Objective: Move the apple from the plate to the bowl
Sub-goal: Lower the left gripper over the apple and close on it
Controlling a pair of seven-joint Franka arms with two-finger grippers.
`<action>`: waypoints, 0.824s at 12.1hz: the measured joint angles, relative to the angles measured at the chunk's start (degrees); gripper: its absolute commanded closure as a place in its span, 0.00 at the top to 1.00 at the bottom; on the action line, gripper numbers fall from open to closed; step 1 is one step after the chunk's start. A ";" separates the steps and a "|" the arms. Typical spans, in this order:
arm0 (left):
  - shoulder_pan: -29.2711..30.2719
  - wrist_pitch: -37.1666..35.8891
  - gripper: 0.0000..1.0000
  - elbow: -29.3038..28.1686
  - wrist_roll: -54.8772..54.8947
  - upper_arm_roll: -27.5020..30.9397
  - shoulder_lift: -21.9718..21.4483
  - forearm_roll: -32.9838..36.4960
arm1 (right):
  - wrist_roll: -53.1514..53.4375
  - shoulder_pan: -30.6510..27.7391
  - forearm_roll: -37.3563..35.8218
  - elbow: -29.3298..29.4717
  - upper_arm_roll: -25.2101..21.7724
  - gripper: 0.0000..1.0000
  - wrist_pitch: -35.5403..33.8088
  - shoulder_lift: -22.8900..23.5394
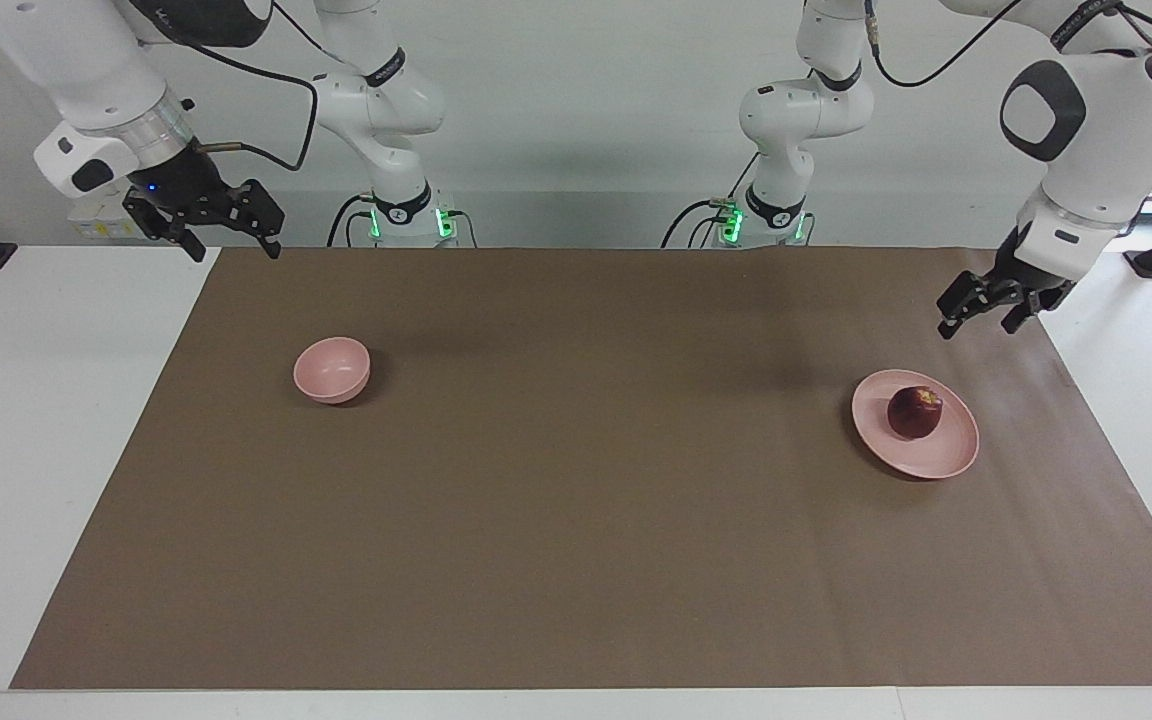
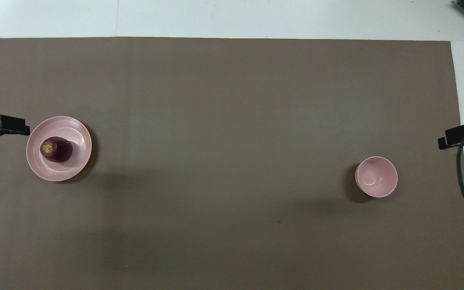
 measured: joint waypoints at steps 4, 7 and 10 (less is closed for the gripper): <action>0.34 9.85 1.00 -7.10 0.02 -0.08 4.24 0.00 | 0.00 0.00 0.00 0.00 0.00 1.00 0.00 0.00; 0.86 17.86 1.00 -10.54 -0.01 -0.05 9.56 0.00 | 0.00 0.00 0.00 0.00 0.00 1.00 0.00 0.00; 1.93 18.89 1.00 -11.77 -0.01 0.00 9.90 0.00 | 0.00 0.00 0.00 0.00 0.00 1.00 0.00 0.00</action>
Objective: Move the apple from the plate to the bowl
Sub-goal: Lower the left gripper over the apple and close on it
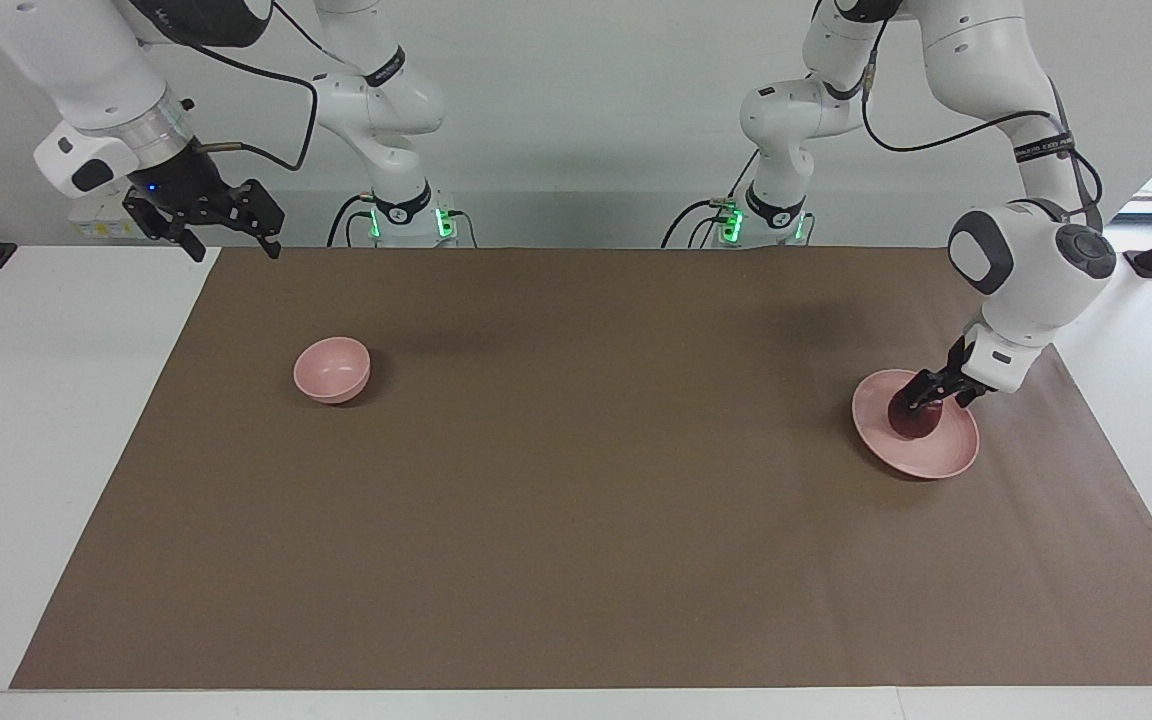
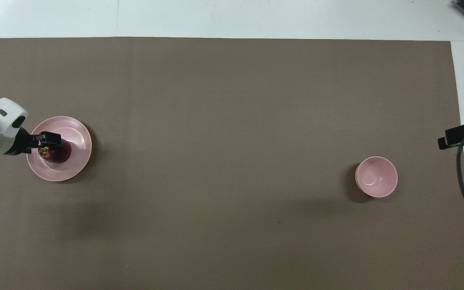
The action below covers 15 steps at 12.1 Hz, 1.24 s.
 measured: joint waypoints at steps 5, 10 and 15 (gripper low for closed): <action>-0.06 2.95 1.00 -2.78 -0.03 -0.54 -0.04 0.00 | 0.00 0.00 0.00 0.00 0.00 1.00 0.00 0.00; -0.20 2.96 0.62 -4.18 -0.02 -0.84 0.00 0.00 | 0.00 0.00 0.00 0.00 0.00 1.00 0.00 0.00; -0.25 1.85 0.00 -3.83 -0.01 -0.90 -0.15 0.00 | 0.00 0.00 0.00 0.00 0.00 1.00 0.00 0.00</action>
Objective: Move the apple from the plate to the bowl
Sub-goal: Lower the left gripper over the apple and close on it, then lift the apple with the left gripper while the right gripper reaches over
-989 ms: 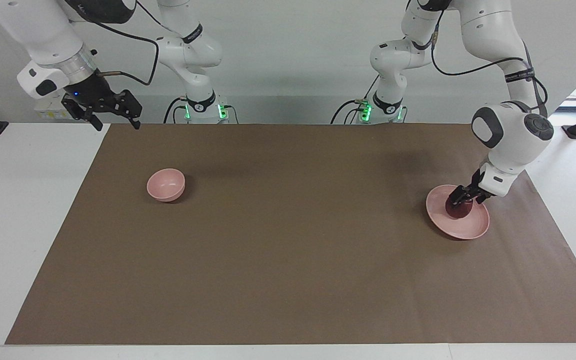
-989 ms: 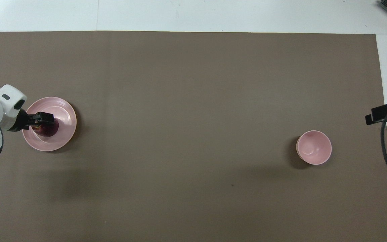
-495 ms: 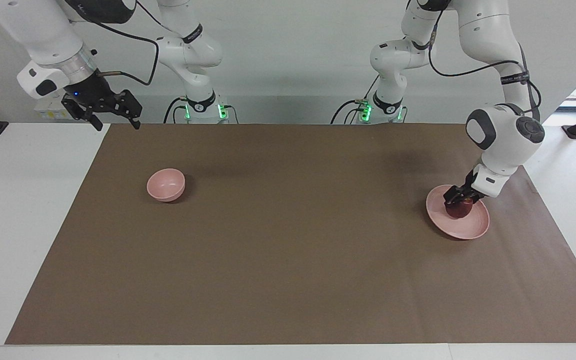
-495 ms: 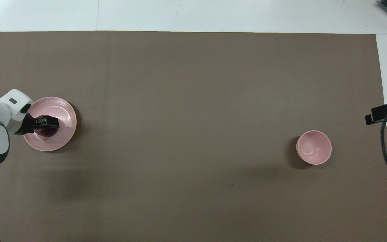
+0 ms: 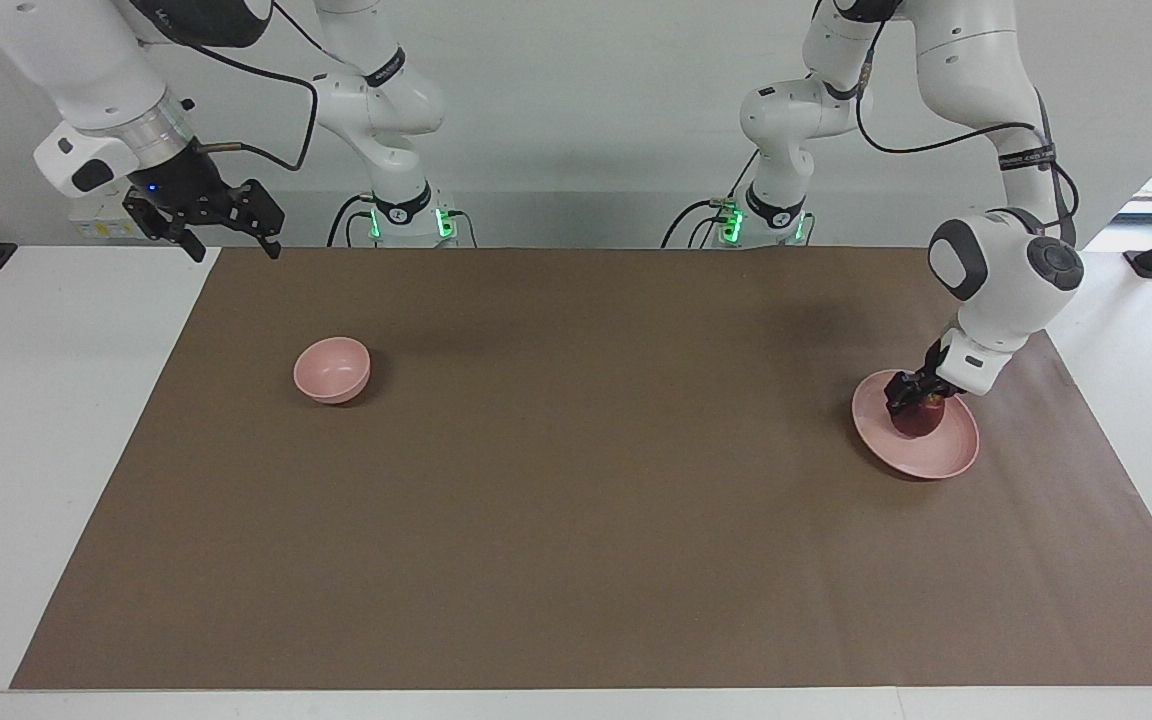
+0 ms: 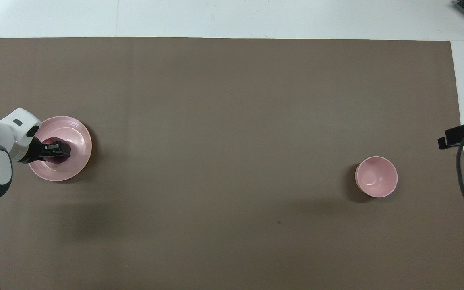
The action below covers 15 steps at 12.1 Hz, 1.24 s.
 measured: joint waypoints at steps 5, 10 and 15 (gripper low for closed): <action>-1.75 -4.60 0.00 5.04 -0.44 -0.57 -1.08 0.00 | 0.00 0.00 0.00 0.00 0.00 1.00 0.00 0.00; -12.91 -9.83 0.00 10.37 -15.10 -1.16 -2.13 -0.08 | 0.00 0.00 -0.03 0.02 0.00 1.00 -0.56 -0.05; -25.92 -6.21 0.00 10.48 -32.43 -1.86 -1.91 -1.70 | 4.55 0.05 0.20 -3.90 0.11 1.00 -0.50 -2.20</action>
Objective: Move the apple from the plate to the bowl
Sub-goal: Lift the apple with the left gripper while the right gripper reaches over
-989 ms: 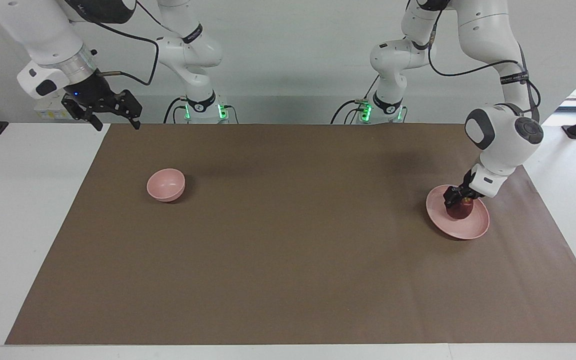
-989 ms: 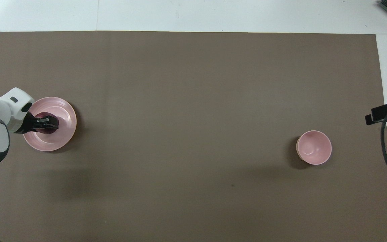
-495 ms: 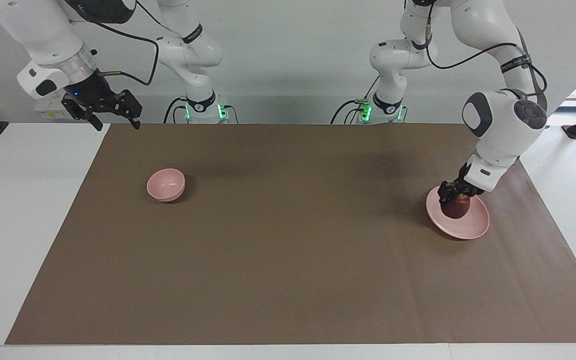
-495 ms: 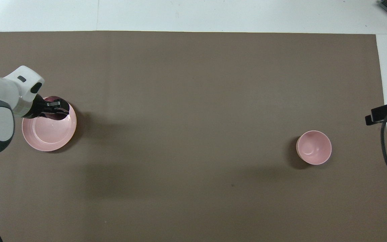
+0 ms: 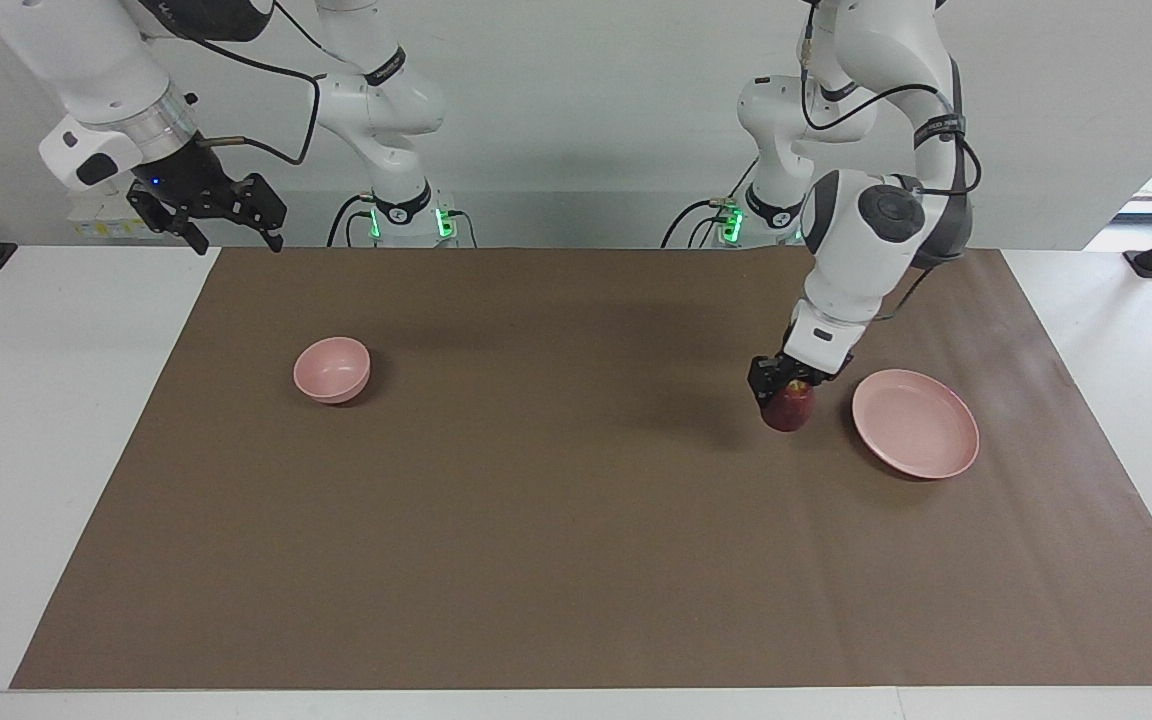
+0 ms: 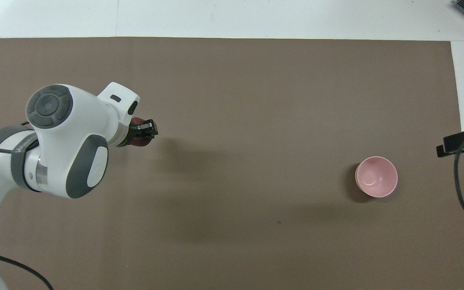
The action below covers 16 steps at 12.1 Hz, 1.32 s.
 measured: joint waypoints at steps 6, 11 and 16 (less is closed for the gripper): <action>-13.06 13.09 0.00 0.00 -18.11 -0.53 3.22 -6.29 | 26.36 2.57 16.10 -13.18 1.55 1.00 10.06 2.17; -16.31 15.37 0.00 -0.05 -21.18 -2.21 5.76 -6.93 | 44.61 7.42 33.81 -15.69 1.68 1.00 18.97 10.58; -17.46 17.84 0.00 1.84 -24.54 -3.49 9.16 -7.00 | 48.35 10.56 50.73 -19.76 1.69 1.00 27.23 14.52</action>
